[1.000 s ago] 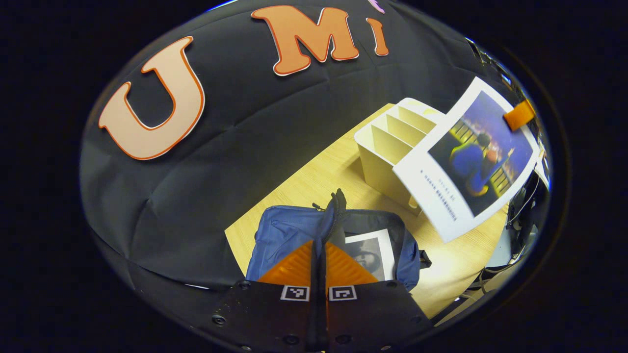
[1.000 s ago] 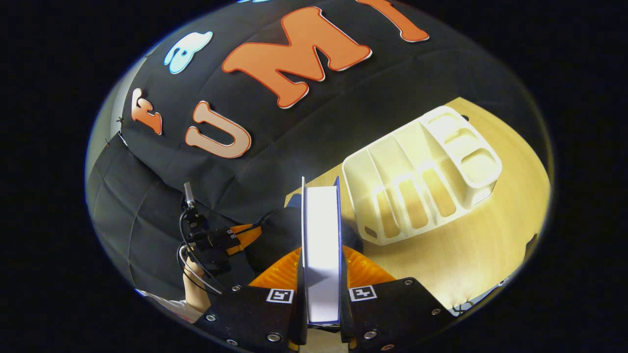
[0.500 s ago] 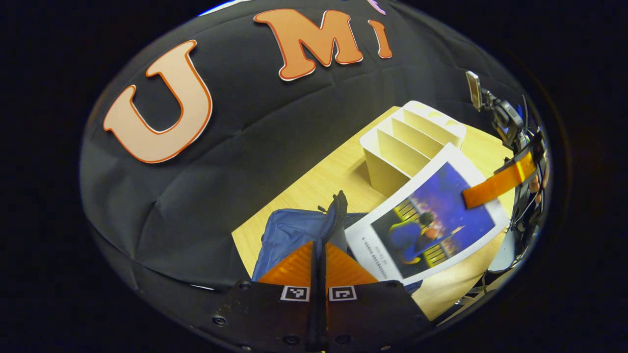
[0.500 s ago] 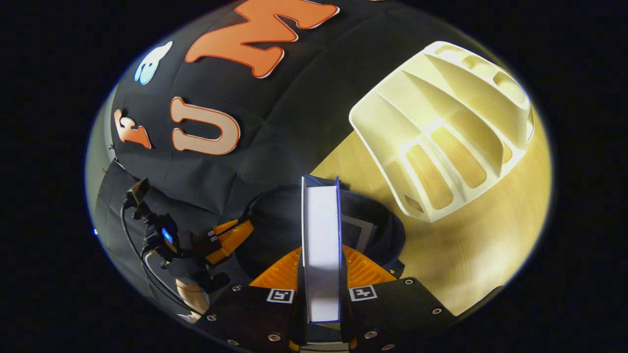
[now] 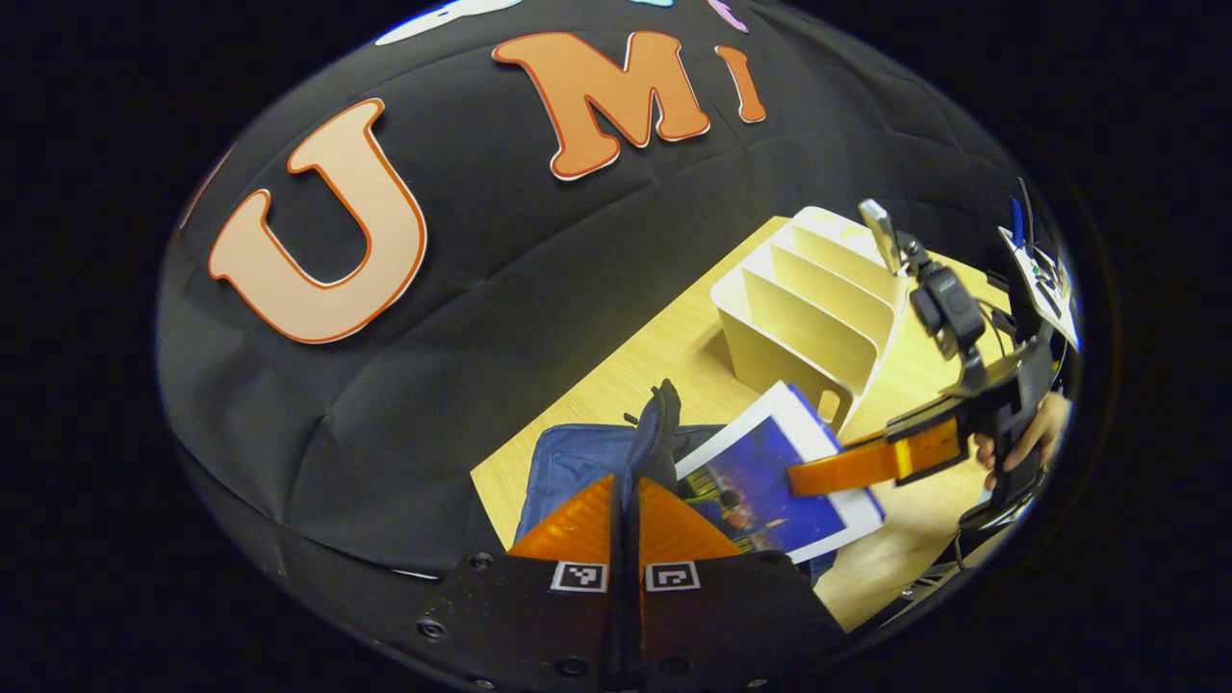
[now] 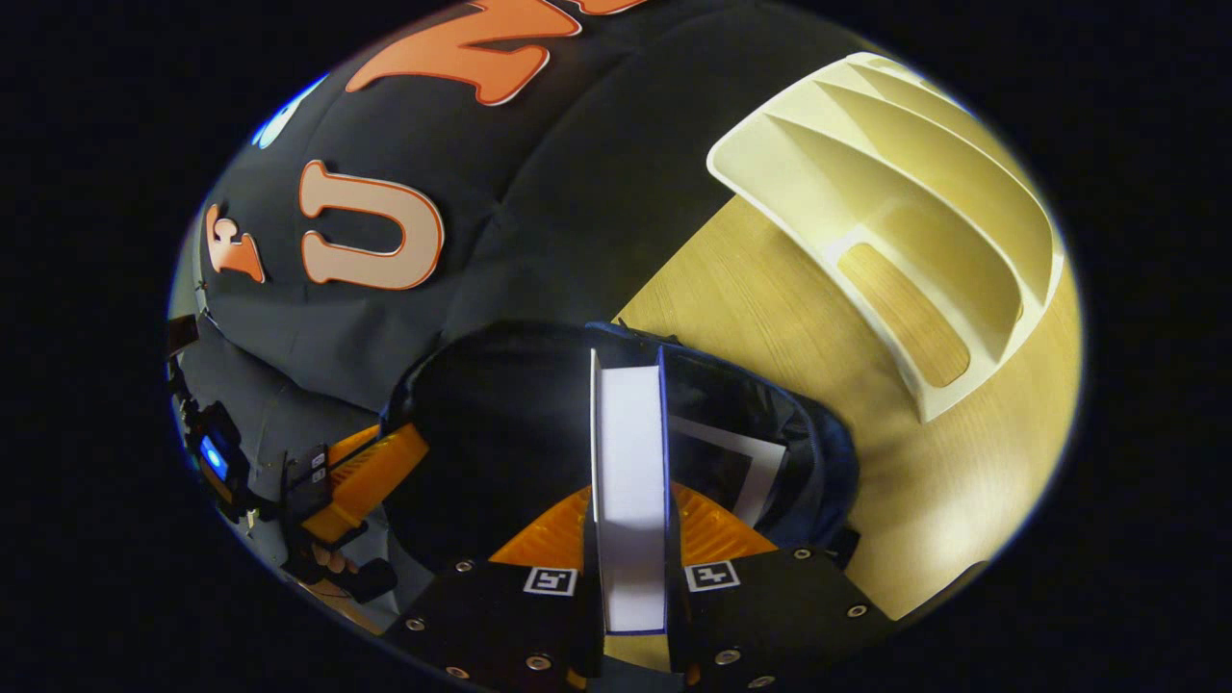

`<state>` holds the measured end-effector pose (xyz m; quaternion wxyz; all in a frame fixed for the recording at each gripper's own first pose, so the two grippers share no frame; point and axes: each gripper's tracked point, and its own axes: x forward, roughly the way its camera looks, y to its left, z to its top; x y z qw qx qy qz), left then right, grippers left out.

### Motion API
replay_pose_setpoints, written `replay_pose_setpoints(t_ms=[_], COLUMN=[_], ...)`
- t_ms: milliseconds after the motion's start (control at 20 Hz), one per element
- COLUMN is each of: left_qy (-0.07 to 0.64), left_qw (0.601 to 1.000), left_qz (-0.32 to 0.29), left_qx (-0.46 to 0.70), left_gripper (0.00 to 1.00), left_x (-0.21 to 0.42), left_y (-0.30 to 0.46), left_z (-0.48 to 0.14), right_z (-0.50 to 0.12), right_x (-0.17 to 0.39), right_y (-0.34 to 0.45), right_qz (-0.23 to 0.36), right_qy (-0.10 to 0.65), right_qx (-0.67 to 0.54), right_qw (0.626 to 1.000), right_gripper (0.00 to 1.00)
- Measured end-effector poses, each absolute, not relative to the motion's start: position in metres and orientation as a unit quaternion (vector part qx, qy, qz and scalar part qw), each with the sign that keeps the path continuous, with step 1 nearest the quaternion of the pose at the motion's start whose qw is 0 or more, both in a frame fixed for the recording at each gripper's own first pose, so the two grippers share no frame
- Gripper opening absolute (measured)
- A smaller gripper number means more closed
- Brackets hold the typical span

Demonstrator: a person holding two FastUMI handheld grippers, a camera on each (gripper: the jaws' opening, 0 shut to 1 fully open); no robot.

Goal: Open the schoolbag, grab two books from the bookshelf and put them into the schoolbag.

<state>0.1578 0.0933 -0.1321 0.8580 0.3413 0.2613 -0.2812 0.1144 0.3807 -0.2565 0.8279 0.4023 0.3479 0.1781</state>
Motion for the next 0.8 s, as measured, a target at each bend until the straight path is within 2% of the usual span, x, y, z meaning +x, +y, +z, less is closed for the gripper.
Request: replay_pose_setpoints(t_ms=[350,550,650,750,800], left_qy=[0.249,0.252,0.260,0.264,0.265], left_qw=[0.860,0.863,0.865,0.867,0.866], left_qz=[-0.290,-0.278,-0.275,-0.277,-0.279], left_qx=[0.337,0.338,0.330,0.320,0.319], left_gripper=[0.00,0.00,0.00,0.01,0.01], left_x=[0.159,0.170,0.175,0.174,0.173], left_y=[0.091,0.100,0.109,0.115,0.115], left_z=[-0.121,-0.119,-0.123,-0.128,-0.129], right_z=[-0.253,-0.261,-0.268,-0.268,-0.272], right_x=[0.158,0.167,0.170,0.172,0.169], right_y=[0.443,0.457,0.443,0.433,0.432], right_qz=[0.155,0.154,0.129,0.124,0.123], right_qy=[0.309,0.334,0.339,0.349,0.358], right_qx=[0.418,0.406,0.386,0.385,0.384], right_qw=[0.840,0.837,0.848,0.845,0.842], right_gripper=[0.26,0.28,0.34,0.49,0.60])
